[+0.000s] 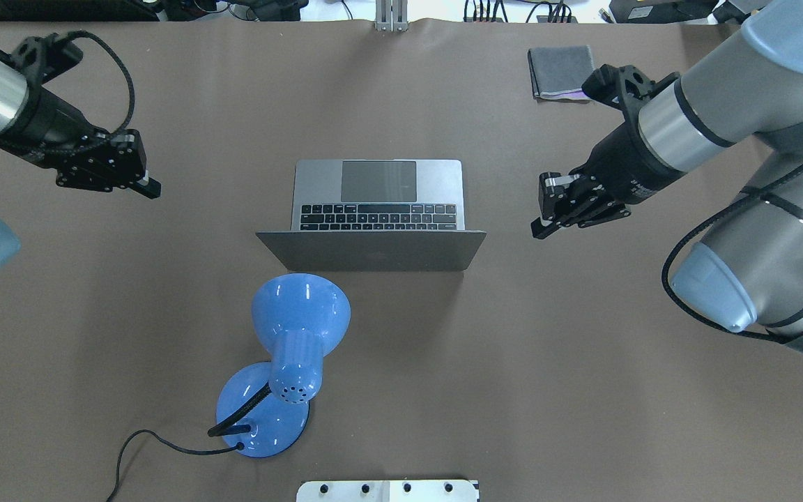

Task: Close laptop

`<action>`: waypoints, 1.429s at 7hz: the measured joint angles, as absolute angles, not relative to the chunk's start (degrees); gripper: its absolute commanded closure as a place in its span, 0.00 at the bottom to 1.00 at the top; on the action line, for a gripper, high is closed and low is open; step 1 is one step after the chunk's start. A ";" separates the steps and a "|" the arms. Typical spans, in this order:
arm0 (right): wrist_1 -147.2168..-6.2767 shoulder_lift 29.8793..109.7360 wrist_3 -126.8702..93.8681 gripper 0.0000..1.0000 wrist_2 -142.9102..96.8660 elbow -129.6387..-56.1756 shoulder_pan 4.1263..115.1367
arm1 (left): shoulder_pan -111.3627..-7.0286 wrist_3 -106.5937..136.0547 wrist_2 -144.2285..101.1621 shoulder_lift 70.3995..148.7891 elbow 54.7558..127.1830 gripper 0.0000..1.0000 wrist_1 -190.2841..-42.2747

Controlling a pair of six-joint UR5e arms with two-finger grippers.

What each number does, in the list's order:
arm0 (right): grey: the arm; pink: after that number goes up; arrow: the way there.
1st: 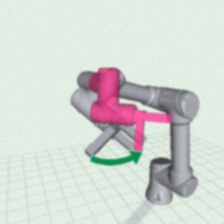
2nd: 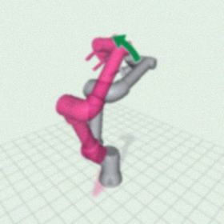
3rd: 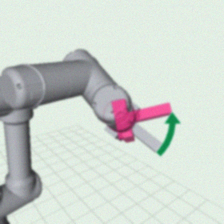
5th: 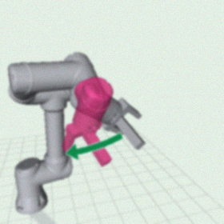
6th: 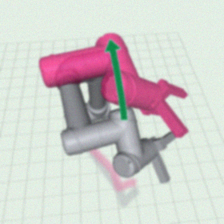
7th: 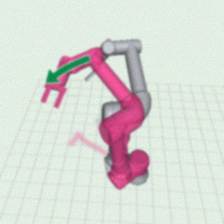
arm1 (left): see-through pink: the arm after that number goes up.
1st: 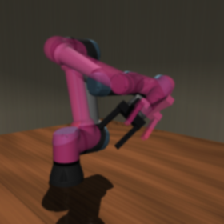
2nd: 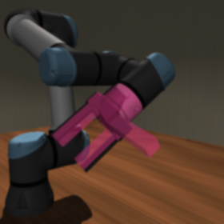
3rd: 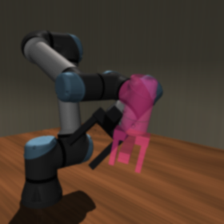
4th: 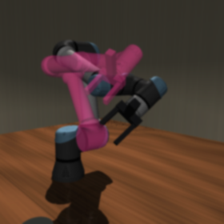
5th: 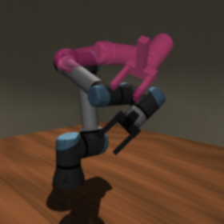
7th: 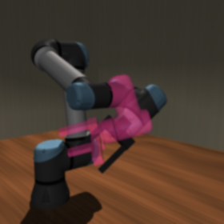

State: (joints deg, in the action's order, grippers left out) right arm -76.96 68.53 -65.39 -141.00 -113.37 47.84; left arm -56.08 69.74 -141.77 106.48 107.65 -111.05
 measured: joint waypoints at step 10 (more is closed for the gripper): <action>-76.79 62.42 -64.68 1.00 -129.03 -108.70 35.23 | -37.18 84.75 -132.49 113.83 107.07 1.00 -110.93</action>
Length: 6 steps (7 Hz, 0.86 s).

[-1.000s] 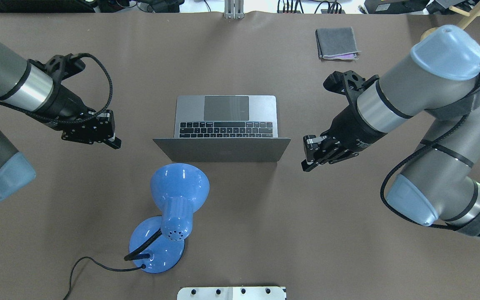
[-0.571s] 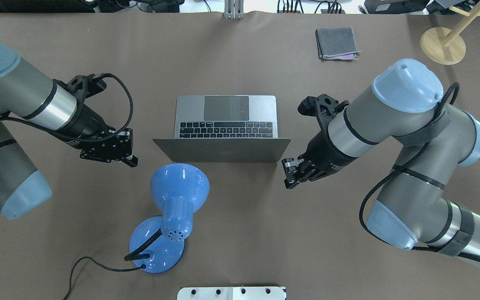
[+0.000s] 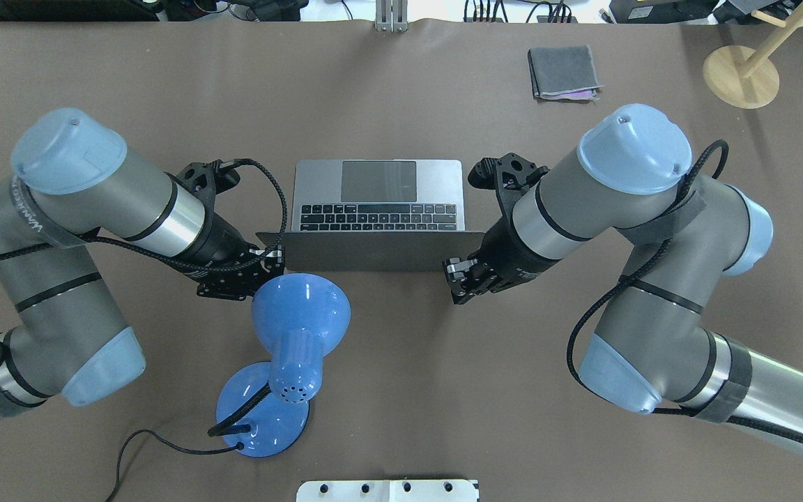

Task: Close laptop

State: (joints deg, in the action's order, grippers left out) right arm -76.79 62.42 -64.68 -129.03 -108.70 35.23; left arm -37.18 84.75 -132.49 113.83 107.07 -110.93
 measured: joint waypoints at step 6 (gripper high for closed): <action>-76.82 55.43 -64.16 1.00 -128.58 -100.05 39.91 | -38.67 84.32 -130.43 121.38 99.37 1.00 -111.06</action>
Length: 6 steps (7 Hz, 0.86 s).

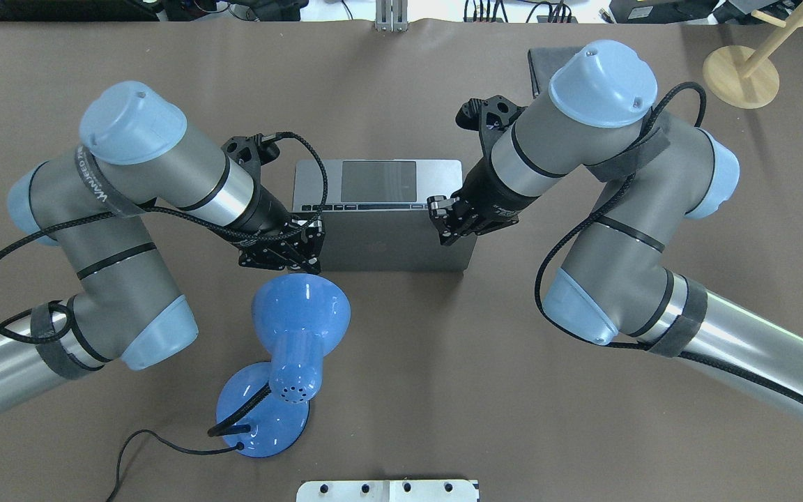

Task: Close laptop

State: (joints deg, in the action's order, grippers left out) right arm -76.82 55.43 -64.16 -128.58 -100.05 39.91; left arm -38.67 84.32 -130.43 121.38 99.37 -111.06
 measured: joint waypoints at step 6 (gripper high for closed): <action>-68.96 47.08 -62.81 1.00 -126.64 -84.27 41.85 | -44.19 79.65 -129.78 129.65 85.08 1.00 -113.30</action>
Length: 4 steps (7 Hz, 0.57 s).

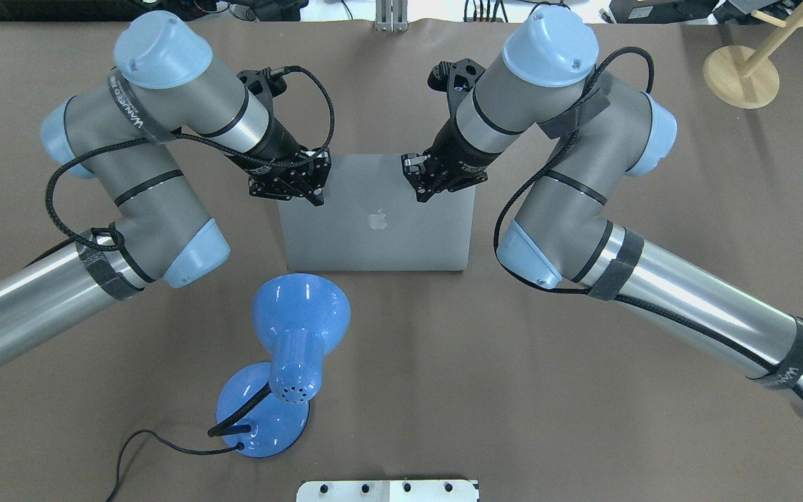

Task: Close laptop

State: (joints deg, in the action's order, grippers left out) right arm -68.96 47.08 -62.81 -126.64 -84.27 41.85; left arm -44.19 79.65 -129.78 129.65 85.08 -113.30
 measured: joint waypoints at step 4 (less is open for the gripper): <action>-61.43 39.87 -62.59 1.00 -123.08 -68.00 42.74 | -45.04 77.78 -125.07 134.40 72.18 1.00 -119.75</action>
